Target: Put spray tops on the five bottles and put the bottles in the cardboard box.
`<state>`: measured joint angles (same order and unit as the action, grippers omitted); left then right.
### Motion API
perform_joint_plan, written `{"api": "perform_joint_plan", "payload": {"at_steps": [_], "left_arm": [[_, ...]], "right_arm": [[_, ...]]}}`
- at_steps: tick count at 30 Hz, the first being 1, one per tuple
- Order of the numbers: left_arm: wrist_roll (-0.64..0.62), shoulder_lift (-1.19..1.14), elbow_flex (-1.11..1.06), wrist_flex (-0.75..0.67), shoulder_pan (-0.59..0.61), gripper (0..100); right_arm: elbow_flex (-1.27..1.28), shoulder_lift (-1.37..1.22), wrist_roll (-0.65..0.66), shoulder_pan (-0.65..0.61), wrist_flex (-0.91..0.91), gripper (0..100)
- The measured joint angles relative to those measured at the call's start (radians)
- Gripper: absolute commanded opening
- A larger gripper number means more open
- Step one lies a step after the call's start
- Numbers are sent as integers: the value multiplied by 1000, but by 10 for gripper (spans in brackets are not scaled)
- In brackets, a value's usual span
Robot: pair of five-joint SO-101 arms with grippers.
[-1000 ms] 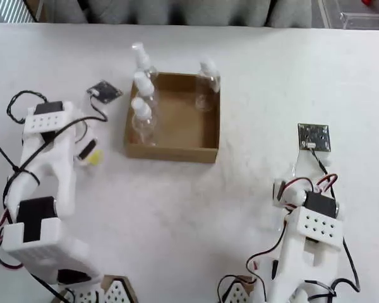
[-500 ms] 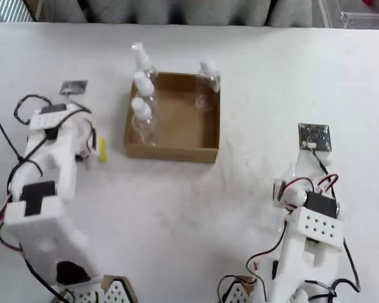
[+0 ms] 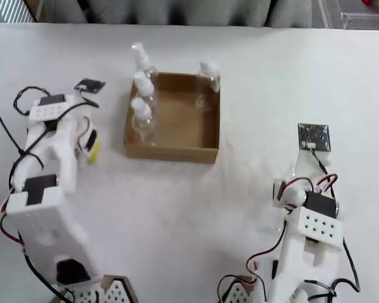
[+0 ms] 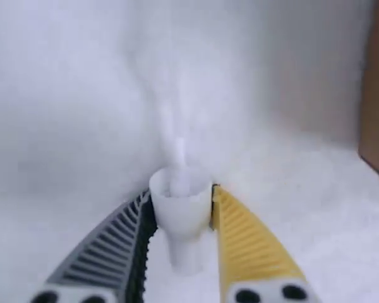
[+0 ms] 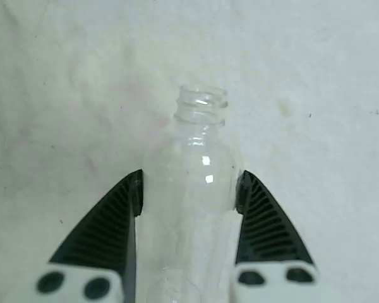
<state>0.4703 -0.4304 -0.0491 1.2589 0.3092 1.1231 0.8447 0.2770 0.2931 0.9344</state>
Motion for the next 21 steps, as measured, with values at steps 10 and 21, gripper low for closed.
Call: {"api": "perform_joint_plan", "payload": {"at_steps": [10, 21], "left_arm": [[549, 115, 0, 91, 117, 24], [957, 107, 2, 244, 190, 273]], "right_arm": [[0, 0, 0, 0, 0, 17], [0, 0, 0, 0, 0, 17]]}}
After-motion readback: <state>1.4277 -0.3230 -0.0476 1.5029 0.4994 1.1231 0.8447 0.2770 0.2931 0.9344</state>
